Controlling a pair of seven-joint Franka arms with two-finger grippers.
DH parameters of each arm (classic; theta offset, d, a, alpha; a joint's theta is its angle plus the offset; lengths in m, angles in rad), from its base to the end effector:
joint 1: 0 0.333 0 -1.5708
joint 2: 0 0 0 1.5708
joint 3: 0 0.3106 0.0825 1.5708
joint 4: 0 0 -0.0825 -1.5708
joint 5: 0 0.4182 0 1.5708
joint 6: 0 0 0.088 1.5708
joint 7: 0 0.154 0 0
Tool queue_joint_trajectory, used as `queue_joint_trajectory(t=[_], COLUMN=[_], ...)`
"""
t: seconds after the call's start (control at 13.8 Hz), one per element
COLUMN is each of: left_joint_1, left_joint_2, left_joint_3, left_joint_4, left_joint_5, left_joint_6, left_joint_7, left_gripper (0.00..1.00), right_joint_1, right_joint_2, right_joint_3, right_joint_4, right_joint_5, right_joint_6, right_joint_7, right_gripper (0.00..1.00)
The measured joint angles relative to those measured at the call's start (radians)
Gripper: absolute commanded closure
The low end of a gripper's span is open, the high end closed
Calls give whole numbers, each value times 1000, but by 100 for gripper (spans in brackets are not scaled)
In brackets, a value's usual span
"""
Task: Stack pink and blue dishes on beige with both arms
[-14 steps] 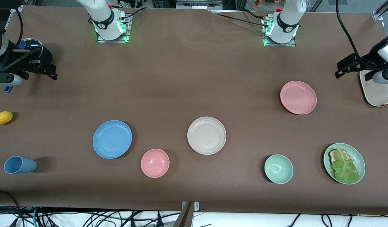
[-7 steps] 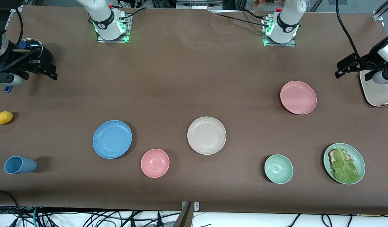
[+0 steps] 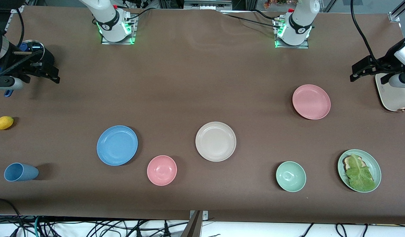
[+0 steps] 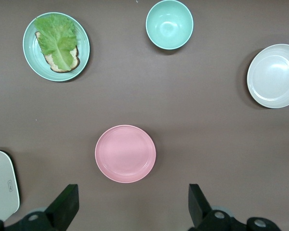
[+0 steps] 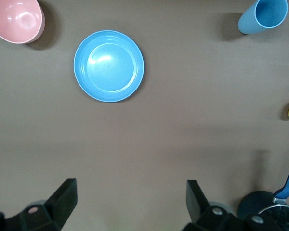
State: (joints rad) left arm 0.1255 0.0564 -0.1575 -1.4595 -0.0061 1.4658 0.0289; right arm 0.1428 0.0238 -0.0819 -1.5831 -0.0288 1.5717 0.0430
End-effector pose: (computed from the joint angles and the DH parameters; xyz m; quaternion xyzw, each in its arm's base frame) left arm 0.5927 -0.0176 0.5860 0.9992 -0.0307 -0.0247 0.0074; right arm 0.5924 0.0321 0.5520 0.9997 0.0092 -0.0167 0.0163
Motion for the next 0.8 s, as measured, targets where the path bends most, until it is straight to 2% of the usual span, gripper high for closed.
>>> queue_joint_trajectory(t=[0.29,0.8], left_joint_1=[-2,-9], left_joint_2=[34,225], left_joint_3=[-2,-5], left_joint_4=[0,0], left_joint_5=[0,0], left_joint_6=[0,48], left_joint_7=[0,0], left_gripper=[0,0], right_joint_1=[0,0], right_joint_2=[0,0], right_joint_3=[0,0], right_joint_4=[0,0], right_joint_5=[0,0], right_joint_6=[0,0], right_joint_7=[0,0], right_gripper=[0,0])
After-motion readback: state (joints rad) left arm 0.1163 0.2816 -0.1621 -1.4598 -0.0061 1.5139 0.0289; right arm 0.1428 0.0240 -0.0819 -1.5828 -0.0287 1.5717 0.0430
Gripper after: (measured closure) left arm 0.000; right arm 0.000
